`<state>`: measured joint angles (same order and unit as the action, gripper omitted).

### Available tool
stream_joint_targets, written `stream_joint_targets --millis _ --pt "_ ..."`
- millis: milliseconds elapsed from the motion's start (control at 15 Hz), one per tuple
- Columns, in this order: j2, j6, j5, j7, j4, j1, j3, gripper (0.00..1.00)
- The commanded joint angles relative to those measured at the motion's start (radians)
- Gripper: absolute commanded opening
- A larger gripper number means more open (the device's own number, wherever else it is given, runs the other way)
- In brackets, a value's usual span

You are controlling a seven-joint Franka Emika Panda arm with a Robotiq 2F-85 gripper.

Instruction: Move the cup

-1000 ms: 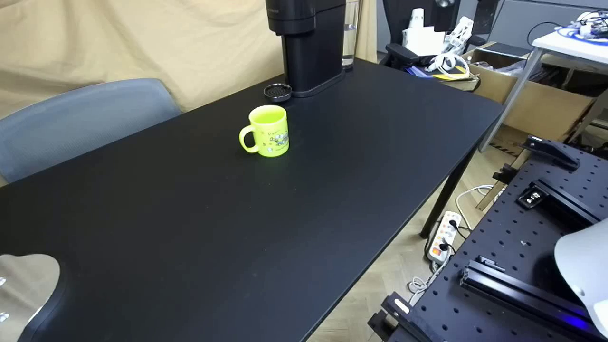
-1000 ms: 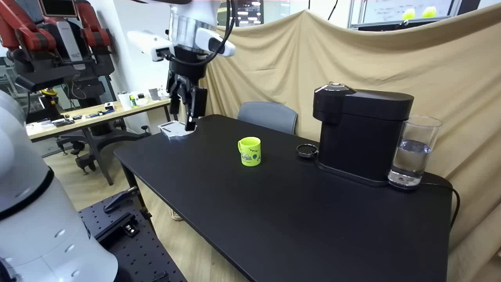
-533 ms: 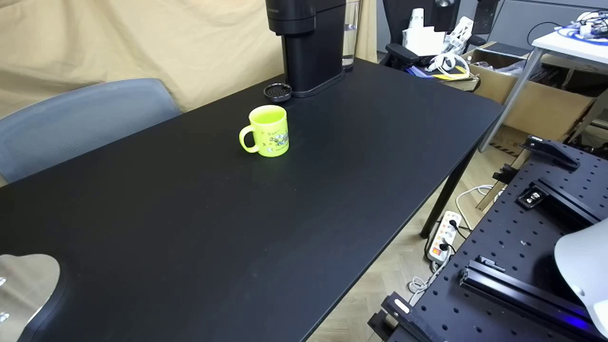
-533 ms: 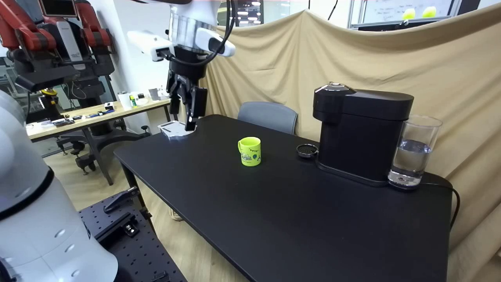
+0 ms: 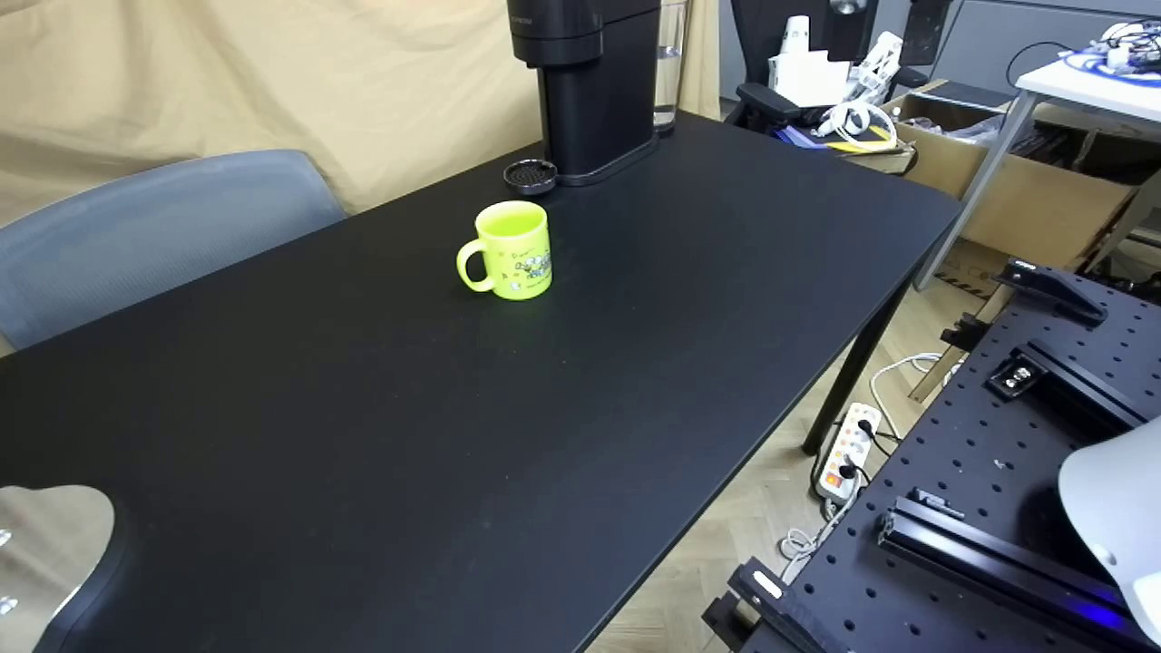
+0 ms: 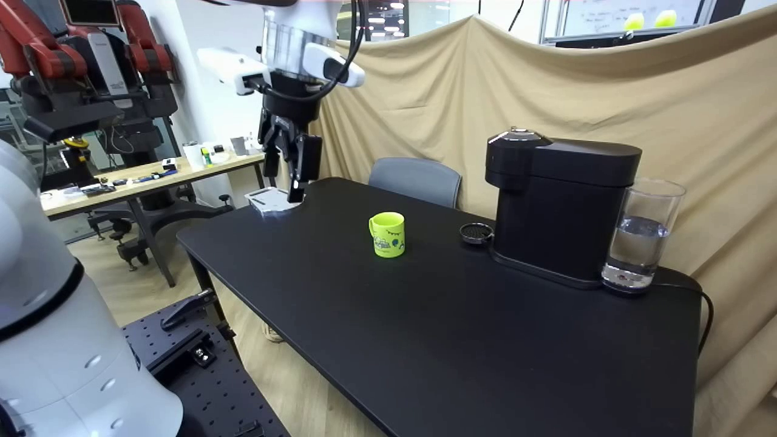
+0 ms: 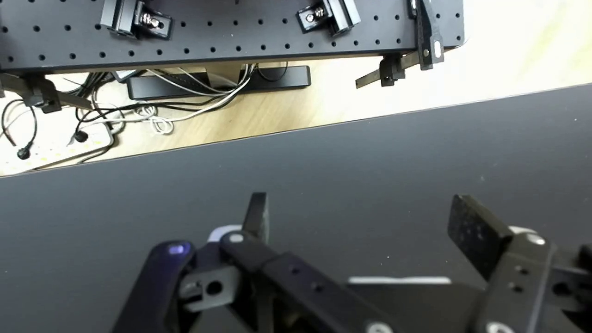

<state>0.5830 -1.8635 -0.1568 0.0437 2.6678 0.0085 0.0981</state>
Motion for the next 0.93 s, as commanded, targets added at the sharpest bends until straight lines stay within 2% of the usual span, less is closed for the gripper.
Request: stream_joint_targets --millis 0,267,467,600,667,733,867 --pt "-0.019 -0.13 0.024 -0.011 0.023 -0.001 -0.065 1.0" --pt "-0.115 -0.488 0.039 -0.019 0.045 0.043 -0.151 1.0" --pt "-0.316 -0.754 0.038 -0.074 -0.007 0.058 -0.198 1.0" --pt "-0.436 -0.824 0.059 -0.1 -0.065 0.053 -0.213 1.0" --pt "-0.298 -0.781 0.037 -0.053 0.022 0.07 -0.188 1.0" --pt "-0.344 -0.802 0.038 -0.053 0.008 0.072 -0.191 1.0" --pt "-0.358 -0.803 0.037 -0.049 0.005 0.072 -0.189 1.0"
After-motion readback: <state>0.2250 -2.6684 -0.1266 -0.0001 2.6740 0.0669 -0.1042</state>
